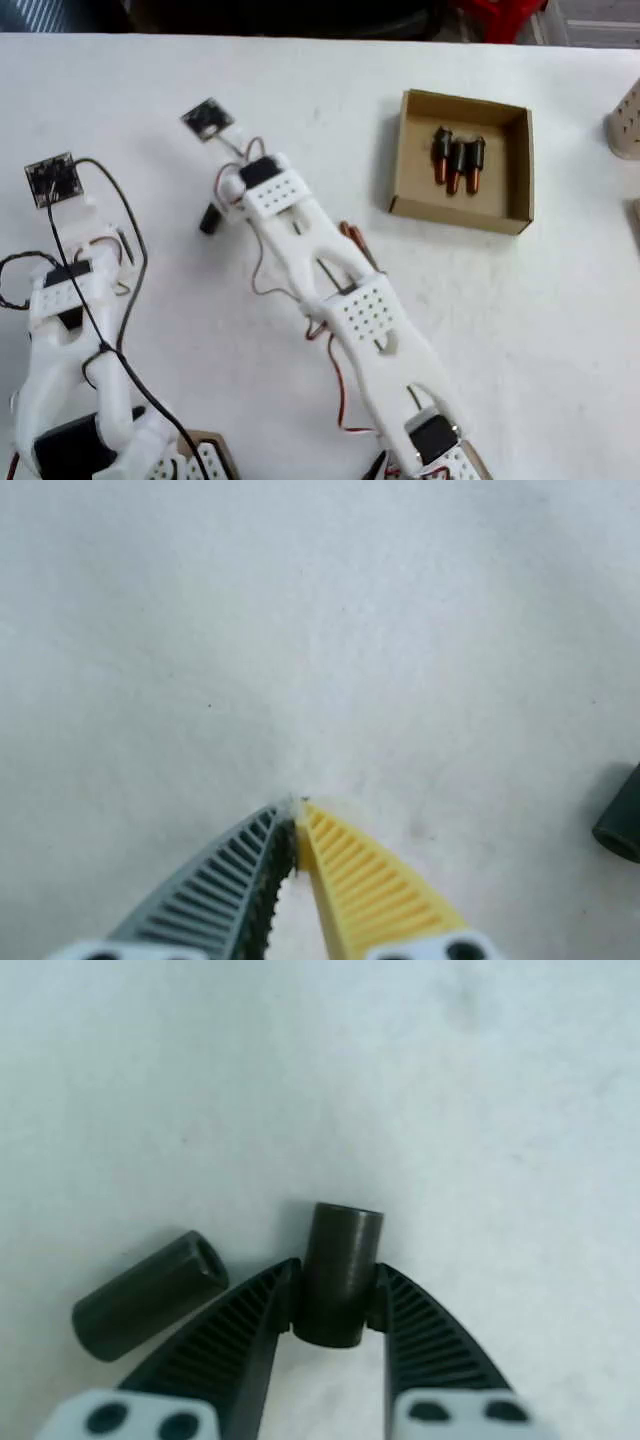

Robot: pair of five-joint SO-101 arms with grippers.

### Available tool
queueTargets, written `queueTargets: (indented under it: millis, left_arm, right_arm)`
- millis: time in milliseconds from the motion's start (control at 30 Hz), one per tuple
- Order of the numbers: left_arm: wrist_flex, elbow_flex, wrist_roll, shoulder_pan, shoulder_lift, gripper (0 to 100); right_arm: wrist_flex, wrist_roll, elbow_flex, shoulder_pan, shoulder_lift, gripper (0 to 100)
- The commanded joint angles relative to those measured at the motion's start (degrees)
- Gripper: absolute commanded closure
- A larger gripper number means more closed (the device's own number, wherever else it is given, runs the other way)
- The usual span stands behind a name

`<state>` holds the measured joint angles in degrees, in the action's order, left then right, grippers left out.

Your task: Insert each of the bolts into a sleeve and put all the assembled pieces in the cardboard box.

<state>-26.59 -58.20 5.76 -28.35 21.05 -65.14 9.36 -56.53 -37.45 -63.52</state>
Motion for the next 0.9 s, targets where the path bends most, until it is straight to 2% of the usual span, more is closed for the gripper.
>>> queueTargets:
  millis: [0,233,400,467,633,867]
  left_arm:
    - [1.5,2.8,0.9,-0.4,2.1,98]
    - [1.6,2.8,1.0,-0.3,2.1,98]
    - [1.6,2.9,1.0,-0.3,2.1,98]
    - [1.6,2.9,1.0,-0.3,2.1,98]
    - [1.6,2.8,0.8,0.2,2.1,98]
    - [1.6,2.9,0.7,0.2,2.1,98]
  right_arm:
    - [-3.0,1.1,-4.4,-1.0,-0.8,96.3]
    - [-19.1,0.6,-13.9,-0.7,-0.7,98.1]
    - [-32.8,-1.8,-27.3,-3.3,-0.7,98.1]
    - [-34.2,-1.8,-30.3,-3.9,-0.5,98.1]
    - [-34.2,-1.8,-21.5,-3.1,4.9,98.1]
    - [-33.8,-1.8,0.0,-2.9,25.3,98.1]
